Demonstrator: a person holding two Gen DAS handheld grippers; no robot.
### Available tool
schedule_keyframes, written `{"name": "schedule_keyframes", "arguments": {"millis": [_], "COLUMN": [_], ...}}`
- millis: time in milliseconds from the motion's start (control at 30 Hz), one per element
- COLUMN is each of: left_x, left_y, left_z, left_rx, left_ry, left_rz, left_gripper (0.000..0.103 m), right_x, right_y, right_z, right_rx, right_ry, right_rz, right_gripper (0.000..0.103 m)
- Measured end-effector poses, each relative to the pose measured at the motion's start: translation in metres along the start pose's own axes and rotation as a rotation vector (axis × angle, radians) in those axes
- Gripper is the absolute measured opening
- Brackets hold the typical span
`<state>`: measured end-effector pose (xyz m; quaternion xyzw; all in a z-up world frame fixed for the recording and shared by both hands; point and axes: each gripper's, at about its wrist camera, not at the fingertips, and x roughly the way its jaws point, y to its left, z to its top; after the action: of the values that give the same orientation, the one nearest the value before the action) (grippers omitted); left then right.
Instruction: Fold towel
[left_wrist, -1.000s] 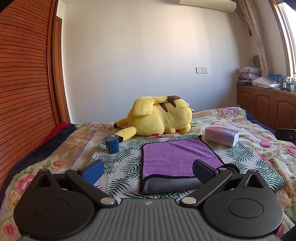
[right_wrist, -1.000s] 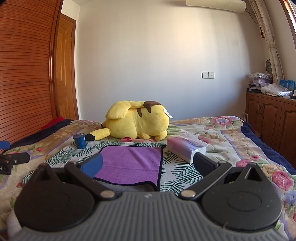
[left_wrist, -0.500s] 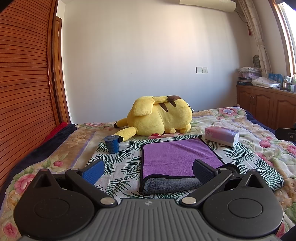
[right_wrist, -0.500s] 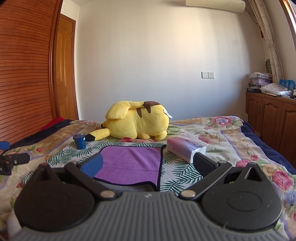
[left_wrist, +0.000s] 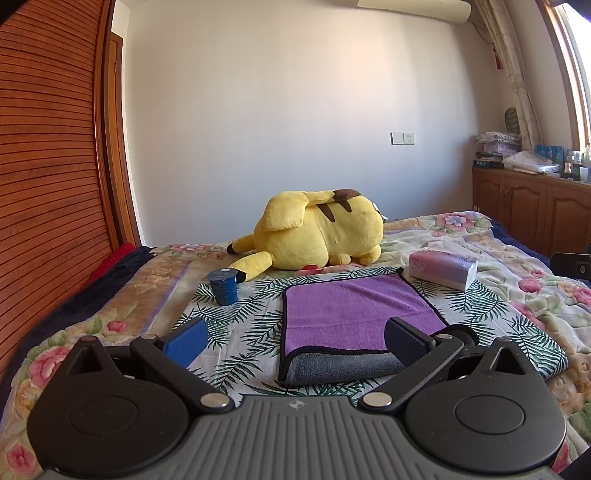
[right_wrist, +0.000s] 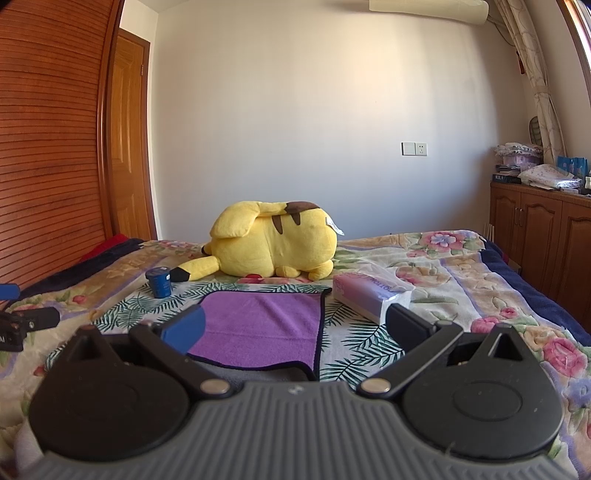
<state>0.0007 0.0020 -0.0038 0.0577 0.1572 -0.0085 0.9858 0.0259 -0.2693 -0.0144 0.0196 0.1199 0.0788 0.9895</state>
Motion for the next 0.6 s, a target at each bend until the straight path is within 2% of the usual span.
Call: {"name": "schedule_keyframes", "arguments": {"millis": [600], "left_x": [0.009], "left_y": [-0.007], "left_z": [-0.003], "left_rx": [0.019], "left_ry": [0.055], "left_rz": [-0.008], "left_gripper": [0.087], "right_x": [0.016], "right_y": [0.005], "right_z": [-0.001], "right_rx": [-0.008], "right_ry": [0.051], "right_rz": [0.007], "right_gripper": [0.103]}}
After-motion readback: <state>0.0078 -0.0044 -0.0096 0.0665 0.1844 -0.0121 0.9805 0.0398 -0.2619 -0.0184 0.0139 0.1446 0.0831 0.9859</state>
